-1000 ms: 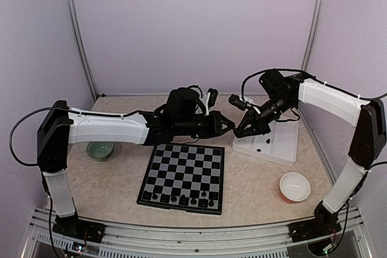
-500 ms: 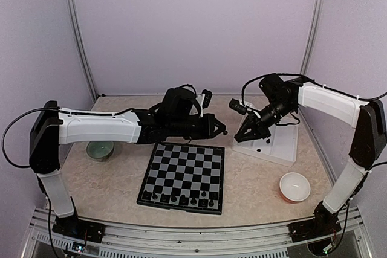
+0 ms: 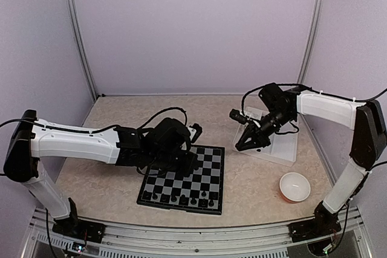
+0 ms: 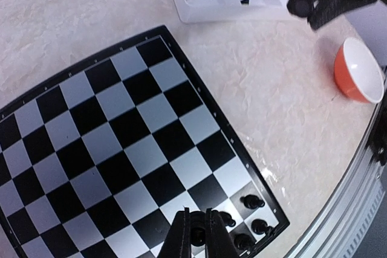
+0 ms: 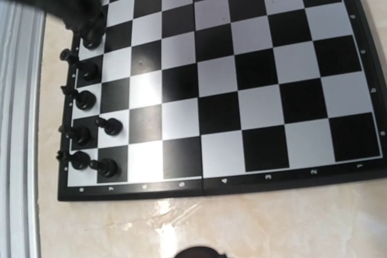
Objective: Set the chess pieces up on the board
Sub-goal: Place the pawn on c7.
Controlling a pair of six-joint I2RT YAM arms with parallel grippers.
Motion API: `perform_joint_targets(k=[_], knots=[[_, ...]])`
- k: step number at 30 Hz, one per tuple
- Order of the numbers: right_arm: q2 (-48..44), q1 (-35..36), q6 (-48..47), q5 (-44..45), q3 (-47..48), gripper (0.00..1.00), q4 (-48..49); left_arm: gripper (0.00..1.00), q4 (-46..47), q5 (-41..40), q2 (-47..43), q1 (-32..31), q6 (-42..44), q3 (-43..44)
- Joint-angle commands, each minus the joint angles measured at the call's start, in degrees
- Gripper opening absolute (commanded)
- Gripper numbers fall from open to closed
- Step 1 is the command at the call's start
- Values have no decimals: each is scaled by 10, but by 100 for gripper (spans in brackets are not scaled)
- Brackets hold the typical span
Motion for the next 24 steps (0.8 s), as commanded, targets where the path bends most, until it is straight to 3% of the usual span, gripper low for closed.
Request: perform_joint_targets(k=[1, 24], knots=[[-8, -1, 5, -1, 6, 9, 8, 4, -37, -36, 24, -27, 29, -2], [-4, -1, 5, 8, 3, 10, 8, 3, -41, -11, 106, -65, 15, -10]])
